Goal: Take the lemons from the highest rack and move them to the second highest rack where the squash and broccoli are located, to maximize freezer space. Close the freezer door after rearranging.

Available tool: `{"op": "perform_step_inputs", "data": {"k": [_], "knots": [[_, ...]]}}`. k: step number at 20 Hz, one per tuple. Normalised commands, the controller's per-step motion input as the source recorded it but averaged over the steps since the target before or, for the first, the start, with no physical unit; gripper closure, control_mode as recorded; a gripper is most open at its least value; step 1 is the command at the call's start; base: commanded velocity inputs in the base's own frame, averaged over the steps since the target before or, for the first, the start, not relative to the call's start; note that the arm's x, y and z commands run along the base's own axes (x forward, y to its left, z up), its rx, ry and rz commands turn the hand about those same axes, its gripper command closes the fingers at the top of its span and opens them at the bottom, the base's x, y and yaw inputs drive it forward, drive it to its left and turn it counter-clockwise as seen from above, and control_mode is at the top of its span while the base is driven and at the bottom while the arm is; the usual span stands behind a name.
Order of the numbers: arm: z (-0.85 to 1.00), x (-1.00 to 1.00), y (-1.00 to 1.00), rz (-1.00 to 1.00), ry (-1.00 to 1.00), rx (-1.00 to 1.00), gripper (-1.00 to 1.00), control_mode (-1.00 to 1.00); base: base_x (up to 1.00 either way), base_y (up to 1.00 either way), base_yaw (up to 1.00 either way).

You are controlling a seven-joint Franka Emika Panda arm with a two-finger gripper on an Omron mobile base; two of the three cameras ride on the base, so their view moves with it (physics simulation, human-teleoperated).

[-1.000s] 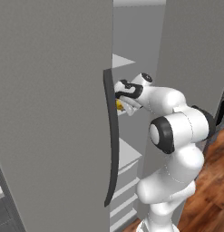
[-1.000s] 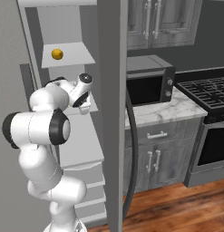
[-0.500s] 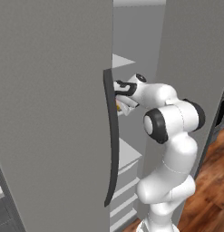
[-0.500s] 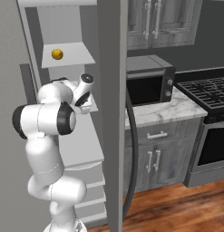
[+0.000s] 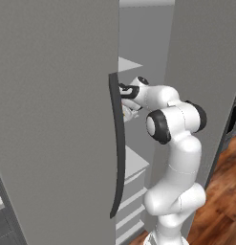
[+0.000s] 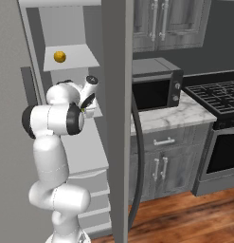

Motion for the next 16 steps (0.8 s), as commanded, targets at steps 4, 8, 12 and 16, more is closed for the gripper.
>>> {"op": "perform_step_inputs", "data": {"k": [4,8,12,16], "knots": [[-0.16,0.27,0.1,0.0,0.0,0.0,-1.0,-1.0,0.0,0.0,0.0],[-0.13,0.06,0.0,0.0,0.0,0.0,-1.0,-1.0,0.0,0.0,0.0],[-0.02,-0.05,0.0,0.0,0.0,0.0,-1.0,-1.0,0.0,0.0,0.0],[0.08,-0.23,0.0,0.0,-0.02,0.0,-1.0,-1.0,0.0,0.0,0.0]]}}
